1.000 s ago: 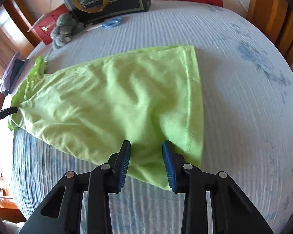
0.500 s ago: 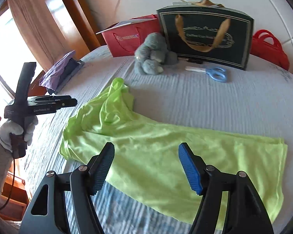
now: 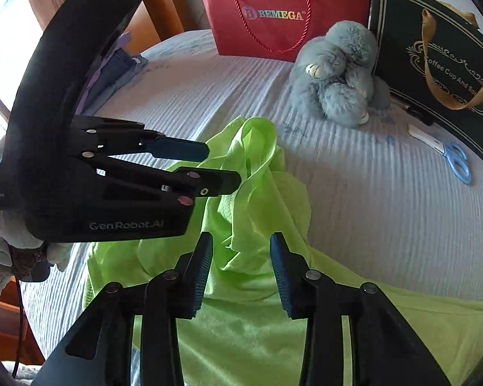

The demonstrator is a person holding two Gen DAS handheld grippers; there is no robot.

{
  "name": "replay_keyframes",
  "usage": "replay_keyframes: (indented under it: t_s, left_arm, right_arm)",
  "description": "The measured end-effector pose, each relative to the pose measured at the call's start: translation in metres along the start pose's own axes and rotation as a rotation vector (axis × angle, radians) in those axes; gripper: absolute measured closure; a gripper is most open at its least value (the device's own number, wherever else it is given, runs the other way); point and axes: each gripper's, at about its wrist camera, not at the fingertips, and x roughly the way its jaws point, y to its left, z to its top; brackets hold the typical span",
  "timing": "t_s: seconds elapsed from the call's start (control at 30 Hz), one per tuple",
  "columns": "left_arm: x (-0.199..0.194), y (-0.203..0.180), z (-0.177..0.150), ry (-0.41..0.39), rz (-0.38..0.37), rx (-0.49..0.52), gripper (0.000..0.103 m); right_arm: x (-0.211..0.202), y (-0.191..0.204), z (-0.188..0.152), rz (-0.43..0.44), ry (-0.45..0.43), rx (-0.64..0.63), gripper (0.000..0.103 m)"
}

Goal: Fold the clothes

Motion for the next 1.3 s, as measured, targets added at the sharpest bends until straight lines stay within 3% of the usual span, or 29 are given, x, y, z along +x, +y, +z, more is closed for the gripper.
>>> replay_keyframes:
  t_s: [0.03, 0.07, 0.1, 0.23, 0.3, 0.4, 0.47, 0.5, 0.73, 0.83, 0.97, 1.07, 1.1, 1.13, 1.17, 1.2, 1.3]
  left_arm:
    - [0.007, -0.003, 0.001, 0.015, 0.019, 0.015, 0.094]
    - [0.014, -0.005, 0.002, 0.031, 0.038, 0.029, 0.101]
    - [0.010, -0.003, 0.002, 0.011, 0.036, 0.018, 0.101]
    - [-0.006, 0.018, 0.008, -0.068, 0.048, -0.070, 0.101]
    - [-0.014, 0.033, 0.013, -0.106, 0.065, -0.138, 0.100]
    - [-0.010, 0.051, 0.020, -0.078, 0.083, -0.202, 0.090]
    - [-0.012, 0.057, 0.019, -0.055, 0.065, -0.225, 0.066]
    - [-0.019, 0.055, 0.016, -0.074, 0.066, -0.215, 0.064]
    - [-0.031, 0.025, -0.014, -0.063, 0.031, -0.122, 0.063]
    - [-0.010, 0.021, -0.025, 0.008, 0.087, -0.123, 0.063]
    - [-0.005, 0.032, -0.028, 0.045, 0.110, -0.128, 0.064]
    - [-0.018, 0.041, -0.017, 0.008, 0.101, -0.134, 0.064]
    - [-0.023, 0.044, -0.011, -0.012, 0.099, -0.137, 0.063]
    - [-0.022, 0.046, -0.004, -0.011, 0.077, -0.134, 0.056]
    - [-0.022, 0.047, 0.003, -0.010, 0.055, -0.132, 0.049]
    - [-0.017, 0.046, 0.009, -0.002, 0.050, -0.118, 0.049]
    - [-0.001, 0.048, 0.025, 0.026, 0.037, -0.084, 0.049]
  right_arm:
    - [0.010, 0.000, 0.000, -0.029, 0.039, -0.012, 0.076]
    - [0.016, -0.003, 0.000, -0.056, 0.058, -0.009, 0.086]
    - [0.016, -0.010, 0.000, -0.060, 0.044, 0.015, 0.096]
    - [-0.015, -0.053, 0.001, -0.025, -0.116, 0.186, 0.096]
    - [-0.018, -0.074, 0.002, -0.026, -0.141, 0.262, 0.096]
    - [-0.018, -0.096, 0.003, -0.080, -0.136, 0.326, 0.075]
    - [-0.029, -0.098, 0.000, -0.055, -0.155, 0.335, 0.072]
    - [-0.036, -0.096, -0.003, -0.038, -0.166, 0.318, 0.072]
    - [-0.034, -0.063, -0.007, 0.092, -0.114, 0.161, 0.072]
    - [-0.015, -0.053, -0.005, 0.125, -0.075, 0.148, 0.072]
    - [0.011, -0.065, -0.007, 0.037, 0.019, 0.189, 0.072]
    - [0.001, -0.072, -0.002, 0.049, -0.011, 0.180, 0.071]
    - [-0.002, -0.072, 0.003, 0.072, -0.018, 0.167, 0.063]
    - [-0.005, -0.072, 0.009, 0.096, -0.026, 0.155, 0.044]
    - [-0.007, -0.071, 0.014, 0.120, -0.033, 0.142, 0.036]
    - [-0.006, -0.070, 0.019, 0.125, -0.027, 0.132, 0.031]
    - [0.003, -0.068, 0.033, 0.138, -0.005, 0.110, 0.031]
